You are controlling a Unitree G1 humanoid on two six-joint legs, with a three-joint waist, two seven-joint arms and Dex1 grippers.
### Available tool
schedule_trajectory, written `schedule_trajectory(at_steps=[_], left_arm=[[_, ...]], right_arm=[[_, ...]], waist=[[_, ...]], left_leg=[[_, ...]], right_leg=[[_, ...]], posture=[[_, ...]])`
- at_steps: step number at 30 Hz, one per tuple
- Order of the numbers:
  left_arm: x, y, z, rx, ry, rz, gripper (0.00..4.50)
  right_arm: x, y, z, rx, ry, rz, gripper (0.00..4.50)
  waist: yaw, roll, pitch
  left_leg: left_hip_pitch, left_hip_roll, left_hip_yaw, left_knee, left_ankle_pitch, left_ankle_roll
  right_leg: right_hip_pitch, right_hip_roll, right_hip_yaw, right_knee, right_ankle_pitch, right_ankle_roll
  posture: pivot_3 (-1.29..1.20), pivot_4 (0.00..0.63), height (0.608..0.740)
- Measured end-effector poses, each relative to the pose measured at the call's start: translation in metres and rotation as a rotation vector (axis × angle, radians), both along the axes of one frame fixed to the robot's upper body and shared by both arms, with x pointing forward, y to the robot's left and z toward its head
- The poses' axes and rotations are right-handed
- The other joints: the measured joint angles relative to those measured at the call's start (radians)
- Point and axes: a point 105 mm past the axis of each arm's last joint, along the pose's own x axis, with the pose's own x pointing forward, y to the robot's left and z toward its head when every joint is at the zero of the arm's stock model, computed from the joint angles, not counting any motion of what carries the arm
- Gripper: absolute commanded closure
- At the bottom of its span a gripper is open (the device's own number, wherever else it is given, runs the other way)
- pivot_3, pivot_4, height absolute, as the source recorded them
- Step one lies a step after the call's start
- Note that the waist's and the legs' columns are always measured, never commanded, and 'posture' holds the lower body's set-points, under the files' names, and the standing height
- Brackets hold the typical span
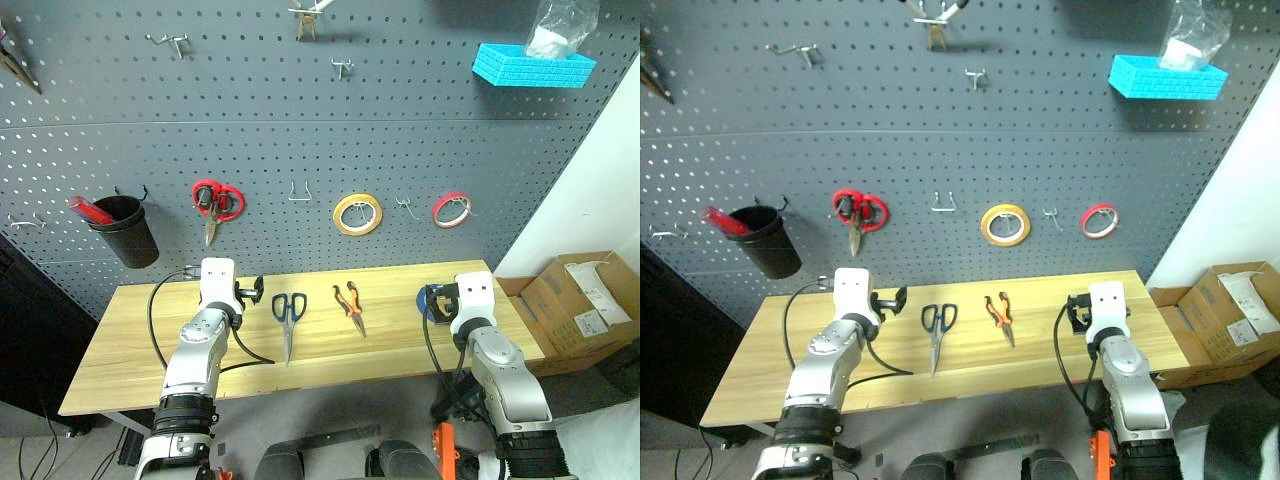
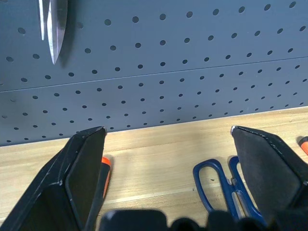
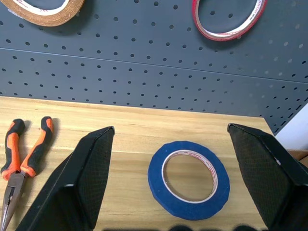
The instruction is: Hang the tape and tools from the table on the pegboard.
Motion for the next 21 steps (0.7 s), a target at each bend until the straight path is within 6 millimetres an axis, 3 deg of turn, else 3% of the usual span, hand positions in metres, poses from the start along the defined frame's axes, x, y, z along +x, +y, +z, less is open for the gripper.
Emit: schedule_trajectory(at_steps=[16, 21], left_arm=[[-0.008, 0.004, -0.004, -0.006, 0.005, 0.008, 0.04], [-0.009, -0.013, 0.002, -0.071, -0.009, -0.071, 0.04]], right_arm=[[-0.006, 0.001, -0.006, -0.001, 0.019, 0.015, 0.44], [-0.010, 0.004, -0.007, 0.010, 0.029, 0.044, 0.44]], waist=[[0.000, 0.000, 0.000], [0.000, 0.000, 0.000]], left_leg=[[0.000, 0.000, 0.000, 0.000, 0.000, 0.000], [0.000, 0.000, 0.000, 0.000, 0.000, 0.000]], right_leg=[[0.000, 0.000, 0.000, 0.000, 0.000, 0.000], [0.000, 0.000, 0.000, -0.001, 0.000, 0.000]], posture=[[0.08, 0.000, 0.740], [0.08, 0.000, 0.740]])
